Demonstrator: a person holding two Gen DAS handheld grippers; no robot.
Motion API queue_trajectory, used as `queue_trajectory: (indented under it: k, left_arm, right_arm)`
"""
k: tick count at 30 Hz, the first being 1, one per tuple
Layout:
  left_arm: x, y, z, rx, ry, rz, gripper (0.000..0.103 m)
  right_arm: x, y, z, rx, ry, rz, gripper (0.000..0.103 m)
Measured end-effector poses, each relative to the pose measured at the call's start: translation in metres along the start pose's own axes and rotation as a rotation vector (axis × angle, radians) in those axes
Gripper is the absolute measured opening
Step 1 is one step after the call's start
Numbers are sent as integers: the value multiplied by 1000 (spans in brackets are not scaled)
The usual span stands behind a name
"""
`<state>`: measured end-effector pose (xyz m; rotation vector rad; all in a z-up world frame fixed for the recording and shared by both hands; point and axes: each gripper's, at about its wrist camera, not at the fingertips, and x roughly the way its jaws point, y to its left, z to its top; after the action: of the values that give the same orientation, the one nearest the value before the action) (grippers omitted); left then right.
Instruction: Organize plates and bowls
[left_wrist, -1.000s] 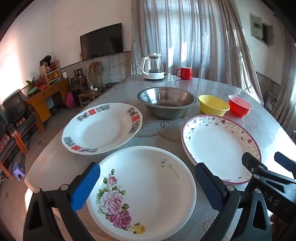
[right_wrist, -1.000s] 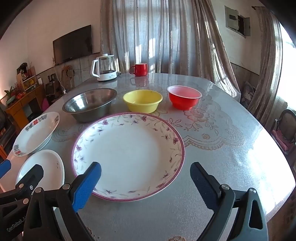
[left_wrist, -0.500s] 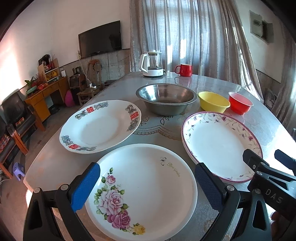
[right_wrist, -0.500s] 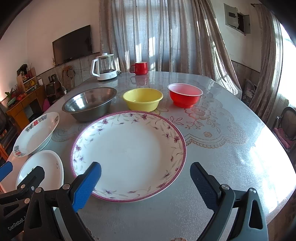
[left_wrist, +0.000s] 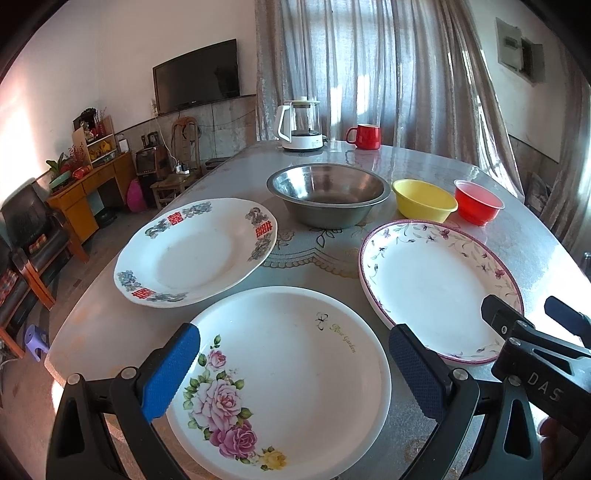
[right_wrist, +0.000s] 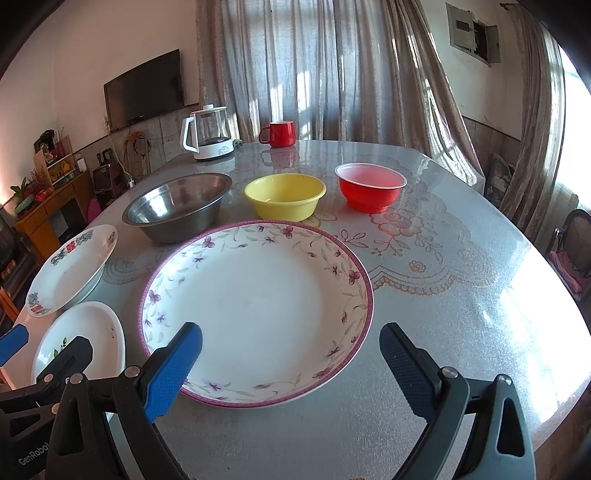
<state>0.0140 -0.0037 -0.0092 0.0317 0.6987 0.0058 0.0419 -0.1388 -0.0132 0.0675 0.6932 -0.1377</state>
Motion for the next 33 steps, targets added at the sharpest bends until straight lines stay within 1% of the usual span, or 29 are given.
queue_trajectory:
  k: [33]
  left_arm:
    - [-4,-2,1,11,-3,-7,103]
  right_arm:
    - [-2,-2,2,7,-7,7,98]
